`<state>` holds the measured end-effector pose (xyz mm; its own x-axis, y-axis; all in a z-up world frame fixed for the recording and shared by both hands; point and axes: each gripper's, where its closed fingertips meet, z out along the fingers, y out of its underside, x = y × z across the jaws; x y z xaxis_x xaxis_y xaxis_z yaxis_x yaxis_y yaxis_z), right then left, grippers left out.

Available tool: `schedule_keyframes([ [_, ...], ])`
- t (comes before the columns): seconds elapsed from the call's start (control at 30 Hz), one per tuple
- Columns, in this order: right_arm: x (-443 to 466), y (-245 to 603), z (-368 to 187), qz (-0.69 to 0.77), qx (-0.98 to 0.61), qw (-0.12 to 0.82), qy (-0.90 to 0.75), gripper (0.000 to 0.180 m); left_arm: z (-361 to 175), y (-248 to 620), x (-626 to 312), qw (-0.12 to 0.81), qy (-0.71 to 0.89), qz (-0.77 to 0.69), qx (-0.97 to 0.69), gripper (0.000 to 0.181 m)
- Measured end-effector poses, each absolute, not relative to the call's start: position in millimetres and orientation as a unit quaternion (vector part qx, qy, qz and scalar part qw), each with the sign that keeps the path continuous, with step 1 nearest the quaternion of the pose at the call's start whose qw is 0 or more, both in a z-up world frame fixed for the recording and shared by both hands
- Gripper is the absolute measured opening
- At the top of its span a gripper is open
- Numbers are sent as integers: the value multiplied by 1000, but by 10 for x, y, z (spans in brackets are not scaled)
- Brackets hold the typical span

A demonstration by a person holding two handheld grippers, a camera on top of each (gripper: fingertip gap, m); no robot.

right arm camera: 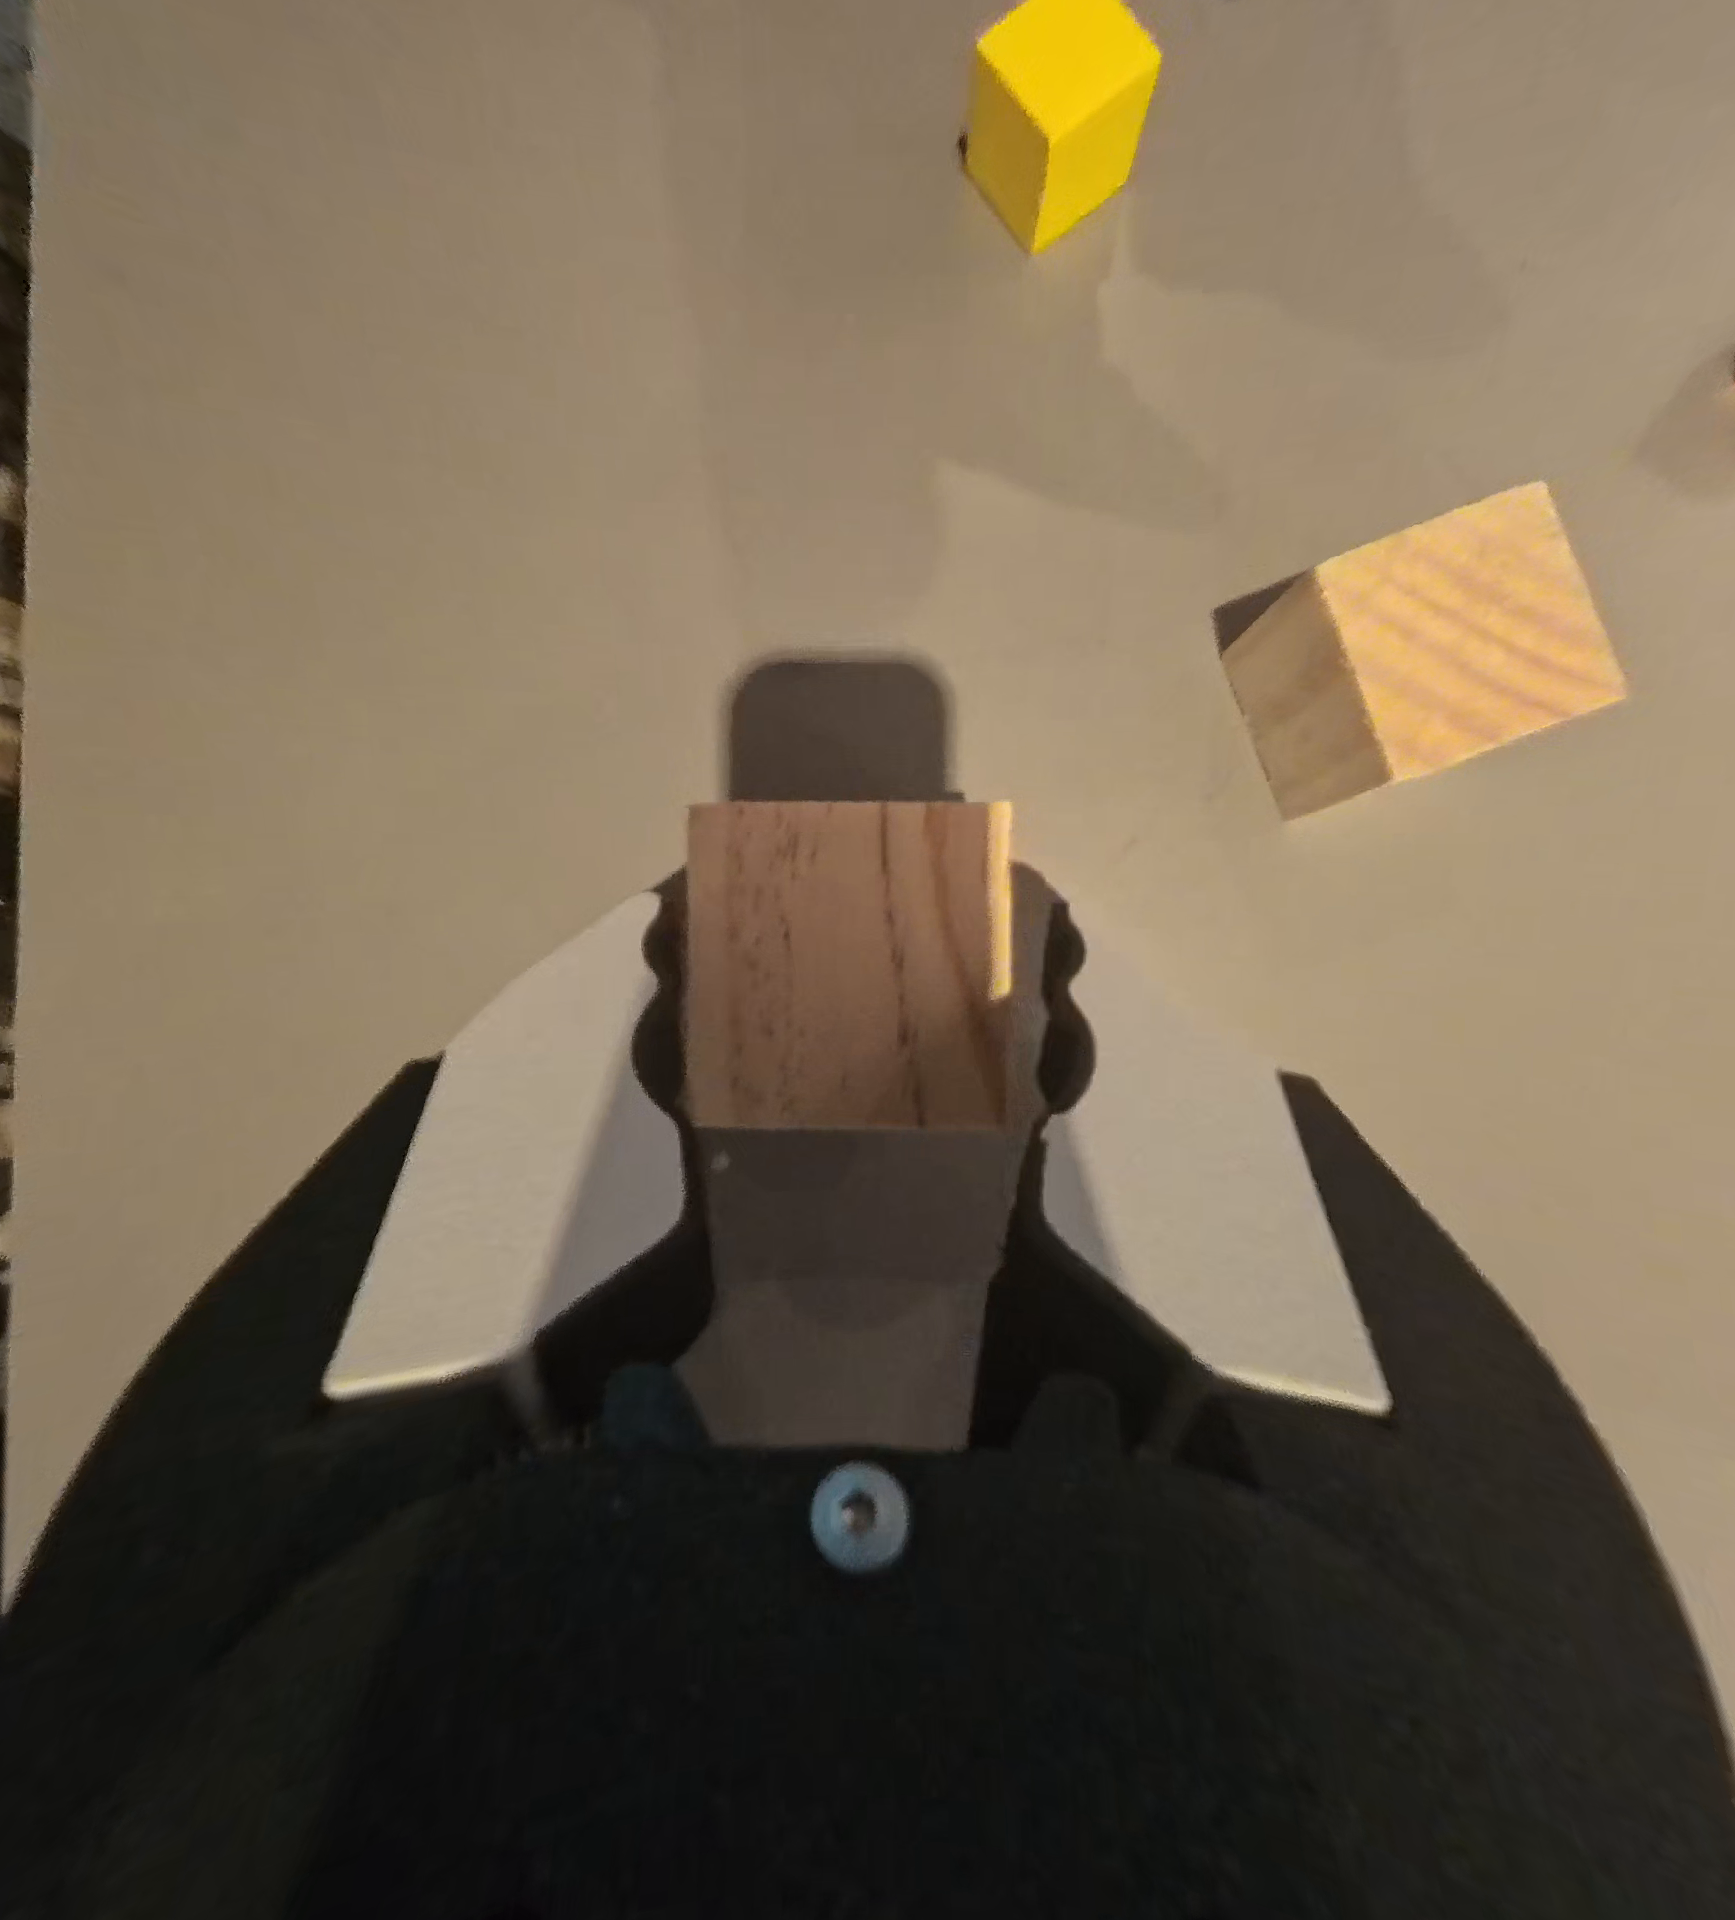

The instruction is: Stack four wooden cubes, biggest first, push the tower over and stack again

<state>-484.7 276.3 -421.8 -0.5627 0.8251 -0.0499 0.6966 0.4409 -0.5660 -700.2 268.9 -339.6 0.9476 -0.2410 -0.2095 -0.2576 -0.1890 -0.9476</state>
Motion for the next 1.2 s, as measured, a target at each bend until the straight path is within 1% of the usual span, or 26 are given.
schedule_keyframes([
  [0.03,-4860,2776,-4186,276,-451,125,-840,68,-3391,2687,-6999,616,162,7,-771,73],
  [0.4,-4910,3057,-3853,330,-448,170,-813,90,-3389,2686,-6993,617,164,7,-770,73],
  [0.53,-5077,3337,-3695,358,-416,192,-814,90,-3406,2693,-6995,616,165,8,-770,73],
  [0.67,-5357,3498,-3676,371,-368,206,-827,85,-3414,2694,-7025,615,164,13,-771,73],
  [0.97,-5746,3323,-4079,334,-311,138,-879,82,-3488,2709,-7101,606,155,12,-780,73],
  [1.2,-5819,3207,-4222,333,-291,110,-890,78,-3476,2707,-7071,606,161,12,-779,73],
])
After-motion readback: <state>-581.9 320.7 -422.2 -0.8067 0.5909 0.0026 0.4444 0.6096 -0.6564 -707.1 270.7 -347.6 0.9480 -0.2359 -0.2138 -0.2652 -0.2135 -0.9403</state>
